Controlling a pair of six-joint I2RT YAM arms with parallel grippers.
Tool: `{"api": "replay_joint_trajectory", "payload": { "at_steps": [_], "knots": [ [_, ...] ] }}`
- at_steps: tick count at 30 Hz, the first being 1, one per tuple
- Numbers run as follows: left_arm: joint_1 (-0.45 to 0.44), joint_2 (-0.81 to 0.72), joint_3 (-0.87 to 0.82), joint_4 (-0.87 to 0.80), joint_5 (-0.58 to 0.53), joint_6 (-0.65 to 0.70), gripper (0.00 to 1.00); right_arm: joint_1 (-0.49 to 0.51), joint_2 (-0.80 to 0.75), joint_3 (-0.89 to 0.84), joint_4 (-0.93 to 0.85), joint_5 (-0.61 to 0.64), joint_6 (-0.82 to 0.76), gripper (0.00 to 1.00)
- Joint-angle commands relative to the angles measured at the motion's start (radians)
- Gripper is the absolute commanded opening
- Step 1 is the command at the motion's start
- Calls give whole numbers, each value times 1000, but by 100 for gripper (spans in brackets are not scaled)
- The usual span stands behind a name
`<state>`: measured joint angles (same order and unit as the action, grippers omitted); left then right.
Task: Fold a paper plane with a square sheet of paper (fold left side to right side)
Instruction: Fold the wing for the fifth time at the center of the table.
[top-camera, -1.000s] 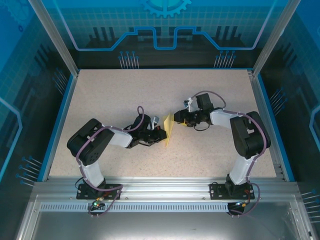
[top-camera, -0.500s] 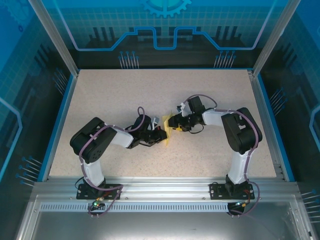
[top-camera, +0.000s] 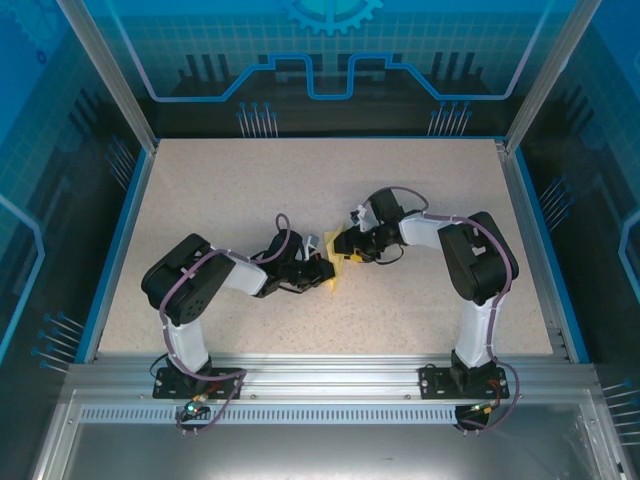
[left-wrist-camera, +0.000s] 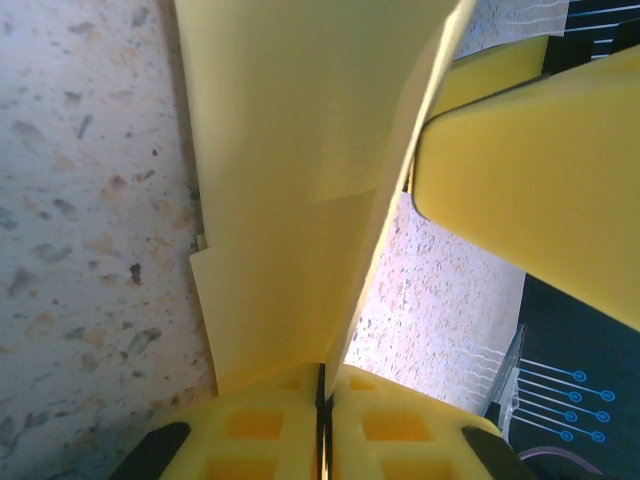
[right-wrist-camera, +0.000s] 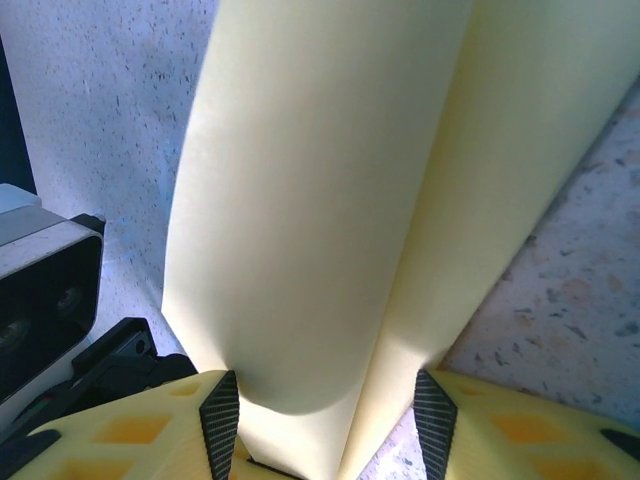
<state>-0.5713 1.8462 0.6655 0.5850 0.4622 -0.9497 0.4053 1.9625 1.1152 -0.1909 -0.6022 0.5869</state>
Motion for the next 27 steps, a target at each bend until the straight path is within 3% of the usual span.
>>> {"api": "replay_joint_trajectory", "payload": {
  "at_steps": [1,13,19,27],
  "knots": [
    [10,-20,16,-11,17,7,16,20,54,6,-52,47,-1,52],
    [15,-145,8,-117,9,66,32,21,59,11,-54,45,-7,52],
    [82,-259,10,-270,-23,118,35,21,56,11,-53,41,-7,52],
    [151,-186,124,-338,31,168,37,21,54,10,-53,43,-8,52]
  ]
}}
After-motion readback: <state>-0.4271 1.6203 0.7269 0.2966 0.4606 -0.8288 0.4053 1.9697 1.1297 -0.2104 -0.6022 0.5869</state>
